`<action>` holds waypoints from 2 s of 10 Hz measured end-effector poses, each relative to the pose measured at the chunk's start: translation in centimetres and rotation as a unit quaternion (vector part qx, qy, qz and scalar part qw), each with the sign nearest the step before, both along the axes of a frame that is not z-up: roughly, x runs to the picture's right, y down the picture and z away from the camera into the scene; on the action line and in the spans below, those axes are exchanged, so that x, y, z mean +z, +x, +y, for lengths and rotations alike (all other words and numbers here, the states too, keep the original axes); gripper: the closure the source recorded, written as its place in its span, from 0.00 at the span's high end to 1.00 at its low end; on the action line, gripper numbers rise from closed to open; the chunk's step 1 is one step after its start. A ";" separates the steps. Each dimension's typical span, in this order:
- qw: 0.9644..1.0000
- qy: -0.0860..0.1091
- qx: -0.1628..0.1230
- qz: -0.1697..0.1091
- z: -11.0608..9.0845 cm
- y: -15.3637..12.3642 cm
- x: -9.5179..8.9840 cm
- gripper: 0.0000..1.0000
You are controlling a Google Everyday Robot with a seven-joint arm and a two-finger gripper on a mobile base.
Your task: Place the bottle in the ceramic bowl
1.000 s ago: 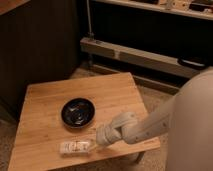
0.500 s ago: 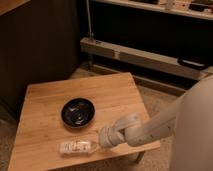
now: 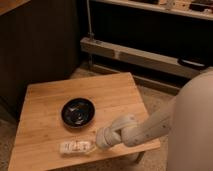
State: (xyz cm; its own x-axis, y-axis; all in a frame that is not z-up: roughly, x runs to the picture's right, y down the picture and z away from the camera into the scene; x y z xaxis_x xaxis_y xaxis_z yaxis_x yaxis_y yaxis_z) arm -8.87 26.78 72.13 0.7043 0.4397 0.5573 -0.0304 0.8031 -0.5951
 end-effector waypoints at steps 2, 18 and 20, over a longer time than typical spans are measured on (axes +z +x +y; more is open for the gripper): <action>1.000 -0.001 -0.003 -0.001 0.2 -0.2 0.3 0.65; 0.999 -0.030 -0.019 0.005 1.9 -1.1 2.8 0.15; 0.999 -0.030 -0.019 0.004 1.8 -1.0 2.6 0.01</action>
State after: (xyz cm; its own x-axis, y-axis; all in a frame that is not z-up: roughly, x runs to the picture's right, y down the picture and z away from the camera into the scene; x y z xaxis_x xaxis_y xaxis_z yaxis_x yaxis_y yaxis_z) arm -9.86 28.56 74.77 0.7255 0.4455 0.5246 -0.0063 0.7665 -0.6423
